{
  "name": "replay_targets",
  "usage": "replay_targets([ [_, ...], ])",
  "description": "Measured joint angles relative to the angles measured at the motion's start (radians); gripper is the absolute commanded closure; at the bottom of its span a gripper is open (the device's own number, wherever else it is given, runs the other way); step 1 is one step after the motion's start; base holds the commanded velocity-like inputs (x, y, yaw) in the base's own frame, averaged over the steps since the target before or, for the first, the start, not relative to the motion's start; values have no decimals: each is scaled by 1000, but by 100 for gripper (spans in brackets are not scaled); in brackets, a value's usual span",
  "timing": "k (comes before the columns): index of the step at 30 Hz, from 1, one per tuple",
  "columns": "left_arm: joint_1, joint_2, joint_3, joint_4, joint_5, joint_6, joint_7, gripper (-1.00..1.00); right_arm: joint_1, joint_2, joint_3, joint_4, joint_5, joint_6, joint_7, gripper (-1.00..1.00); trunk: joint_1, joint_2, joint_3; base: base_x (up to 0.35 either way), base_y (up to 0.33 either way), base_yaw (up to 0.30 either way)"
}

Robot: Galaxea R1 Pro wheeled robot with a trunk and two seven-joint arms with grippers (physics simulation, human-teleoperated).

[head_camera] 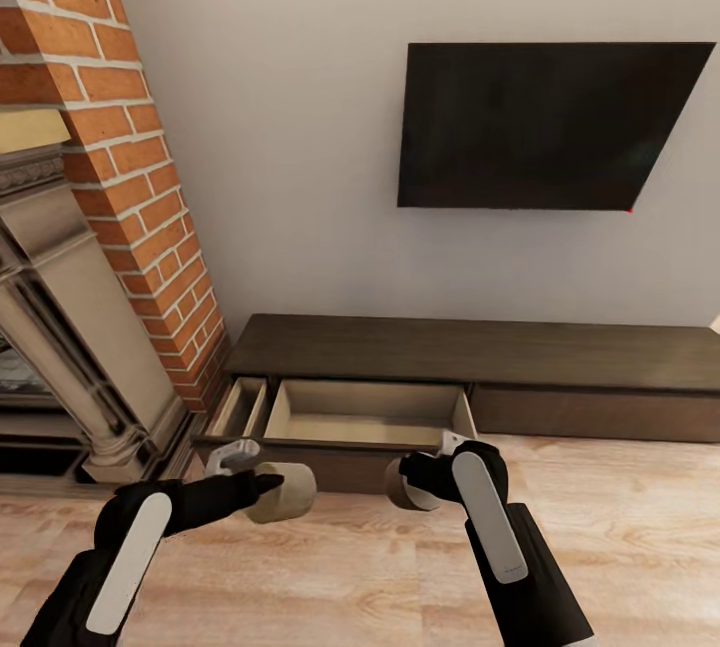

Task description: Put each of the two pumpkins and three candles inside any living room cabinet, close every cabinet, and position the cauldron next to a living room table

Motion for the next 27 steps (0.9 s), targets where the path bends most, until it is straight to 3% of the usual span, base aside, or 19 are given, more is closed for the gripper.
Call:
replay_targets([
  [2,0,40,-3,4,111,0,0,100,0,0,0,-1,-1,1,0,100,0,0,0,114,0,0],
  [3,0,62,-5,7,191,0,-1,100,0,0,1,-1,-2,1,1,100,0,0,0,49,0,0],
  [4,0,74,-6,9,237,0,-1,100,0,0,0,0,-3,1,2,100,0,0,0,32,0,0],
  [7,0,94,-6,12,301,0,-2,100,0,0,-7,0,-5,-4,47,100,-11,21,9,11,0,0],
  [17,0,99,1,13,301,0,0,100,14,0,-36,8,4,-12,290,100,-50,91,41,1,0,0],
  [22,0,100,3,14,295,-11,13,100,16,0,-41,9,10,-12,312,100,-69,126,56,0,0,0],
  [27,0,100,3,14,262,-51,87,100,16,0,-41,9,12,-39,315,100,-88,161,72,0,0,0],
])
